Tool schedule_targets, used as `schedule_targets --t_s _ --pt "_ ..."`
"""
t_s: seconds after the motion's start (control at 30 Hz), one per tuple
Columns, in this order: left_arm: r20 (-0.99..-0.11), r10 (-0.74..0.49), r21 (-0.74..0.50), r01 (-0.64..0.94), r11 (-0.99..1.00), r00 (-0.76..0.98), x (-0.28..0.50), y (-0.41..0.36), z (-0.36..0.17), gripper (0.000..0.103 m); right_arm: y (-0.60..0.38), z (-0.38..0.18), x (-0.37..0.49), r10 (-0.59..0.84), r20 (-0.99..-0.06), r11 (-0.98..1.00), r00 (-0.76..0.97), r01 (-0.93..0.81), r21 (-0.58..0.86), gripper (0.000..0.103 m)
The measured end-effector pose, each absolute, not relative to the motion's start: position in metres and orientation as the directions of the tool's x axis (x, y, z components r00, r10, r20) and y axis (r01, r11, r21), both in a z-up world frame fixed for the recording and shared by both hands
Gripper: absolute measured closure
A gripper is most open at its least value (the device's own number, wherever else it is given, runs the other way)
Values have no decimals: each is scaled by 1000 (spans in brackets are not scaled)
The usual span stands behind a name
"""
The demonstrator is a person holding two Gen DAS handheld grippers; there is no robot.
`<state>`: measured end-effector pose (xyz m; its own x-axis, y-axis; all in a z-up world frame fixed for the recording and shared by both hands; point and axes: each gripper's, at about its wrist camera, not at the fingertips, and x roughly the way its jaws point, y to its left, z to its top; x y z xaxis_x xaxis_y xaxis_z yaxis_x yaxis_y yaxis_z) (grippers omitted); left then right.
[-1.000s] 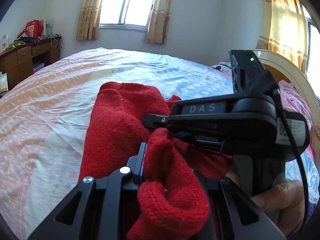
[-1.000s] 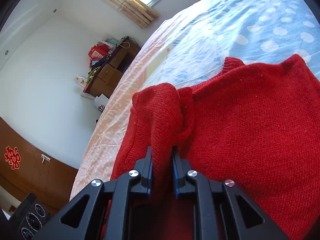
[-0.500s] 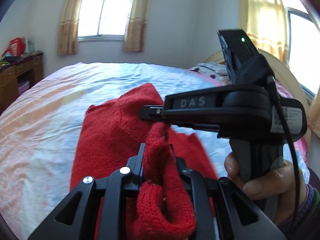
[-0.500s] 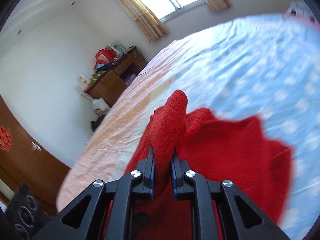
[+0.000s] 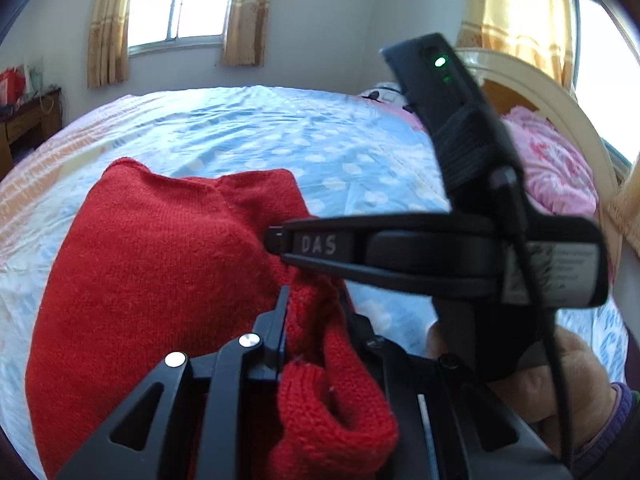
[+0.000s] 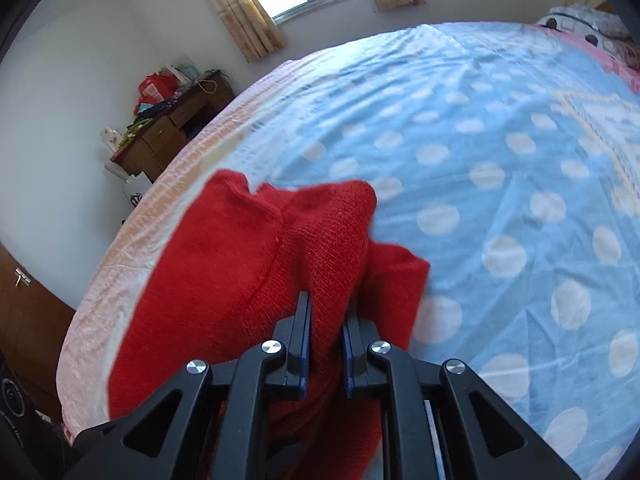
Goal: Fold small clothes
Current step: 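Open both tools to release the folded sweater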
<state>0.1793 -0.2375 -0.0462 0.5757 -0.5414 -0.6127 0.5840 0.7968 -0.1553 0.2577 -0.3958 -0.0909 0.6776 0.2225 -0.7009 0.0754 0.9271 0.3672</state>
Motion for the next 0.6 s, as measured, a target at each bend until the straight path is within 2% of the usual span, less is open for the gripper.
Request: schedule_targets --t_s 0.13,0.23,0.3,0.37,0.6 --pt "-611 -573 -150 631 761 546 159 -219 -35 73 -398 -95 250 201 -684 922 702 101 374 89" --pt "-609 -554 -120 625 771 567 151 -190 -32 57 -405 -87 234 188 -680 896 708 161 415 89" --pt "-605 -529 -107 598 794 594 145 -158 -35 47 -405 -73 210 88 -677 902 731 230 366 89" --pt "-609 -502 -106 565 819 614 147 -134 -41 48 -393 -57 181 13 -648 920 761 246 307 89" --pt "-640 -447 -182 441 879 625 149 -85 -44 47 -315 -35 136 37 -590 973 807 107 206 89"
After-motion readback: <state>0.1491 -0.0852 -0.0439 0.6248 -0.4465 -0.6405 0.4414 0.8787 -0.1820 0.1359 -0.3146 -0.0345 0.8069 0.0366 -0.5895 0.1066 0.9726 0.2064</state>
